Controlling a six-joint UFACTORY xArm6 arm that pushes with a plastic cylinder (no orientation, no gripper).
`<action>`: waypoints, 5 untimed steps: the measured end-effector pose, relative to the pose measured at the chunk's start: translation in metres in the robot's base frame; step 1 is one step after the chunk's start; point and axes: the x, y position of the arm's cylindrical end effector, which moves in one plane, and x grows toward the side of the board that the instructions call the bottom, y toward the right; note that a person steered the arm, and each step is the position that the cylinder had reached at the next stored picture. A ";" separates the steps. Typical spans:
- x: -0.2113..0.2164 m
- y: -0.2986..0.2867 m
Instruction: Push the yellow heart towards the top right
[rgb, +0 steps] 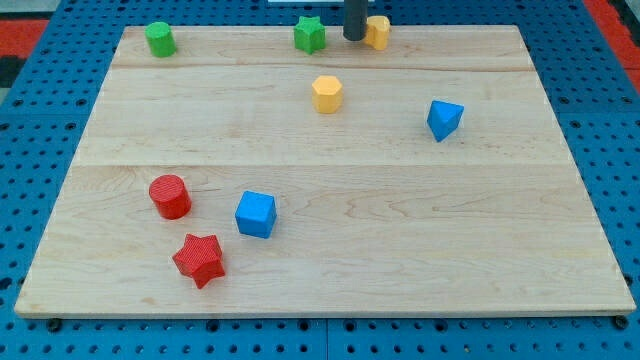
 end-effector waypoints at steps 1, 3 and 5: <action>-0.010 0.008; -0.009 0.021; -0.011 0.060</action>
